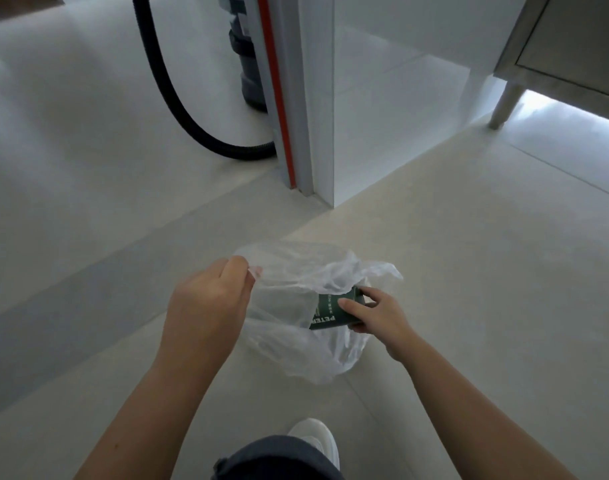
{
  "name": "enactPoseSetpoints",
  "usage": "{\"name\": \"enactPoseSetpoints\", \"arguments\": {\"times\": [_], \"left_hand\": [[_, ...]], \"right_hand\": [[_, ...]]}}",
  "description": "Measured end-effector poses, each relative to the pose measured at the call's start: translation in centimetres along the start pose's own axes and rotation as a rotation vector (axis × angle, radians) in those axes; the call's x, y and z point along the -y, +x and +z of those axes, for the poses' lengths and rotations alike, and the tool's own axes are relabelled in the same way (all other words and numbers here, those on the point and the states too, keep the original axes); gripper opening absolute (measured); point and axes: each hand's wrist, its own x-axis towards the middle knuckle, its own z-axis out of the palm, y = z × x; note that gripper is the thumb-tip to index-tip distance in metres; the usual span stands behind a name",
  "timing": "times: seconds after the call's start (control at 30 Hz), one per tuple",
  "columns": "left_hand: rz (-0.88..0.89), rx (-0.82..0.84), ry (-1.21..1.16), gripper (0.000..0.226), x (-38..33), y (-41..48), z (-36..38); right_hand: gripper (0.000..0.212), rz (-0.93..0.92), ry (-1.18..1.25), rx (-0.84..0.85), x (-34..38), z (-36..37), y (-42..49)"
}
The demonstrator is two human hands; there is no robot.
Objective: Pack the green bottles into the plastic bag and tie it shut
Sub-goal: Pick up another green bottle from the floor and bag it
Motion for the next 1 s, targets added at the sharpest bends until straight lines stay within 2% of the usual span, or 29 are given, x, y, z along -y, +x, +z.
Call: {"name": "enactPoseSetpoints", "arguments": {"times": [0.13, 0.3, 0.6, 0.8, 1.0], "left_hand": [[-0.017, 0.024, -0.082, 0.032, 0.1, -0.2, 0.1], [-0.073, 0.067, -0.149, 0.027, -0.5, -0.7, 0.5], [-0.169, 0.13, -0.245, 0.031, -2.8, -1.3, 0.3], [-0.443, 0.136, -0.511, 0.027, -5.4, -2.4, 1.4], [-0.511, 0.071, -0.7, 0.033, -8.0, -1.2, 1.2]], "right_hand": [[0.047, 0.046, -0.01, 0.021, -0.2, 0.8, 0.7], [0.035, 0.014, -0.074, 0.009, -0.6, 0.9, 0.5], [0.026, -0.107, -0.388, -0.095, -2.0, -1.9, -3.3], [0.027, -0.365, -0.639, -0.278, -2.2, -4.2, -6.9], [0.03, -0.623, -0.869, -0.436, 0.6, -5.7, -10.1]]}}
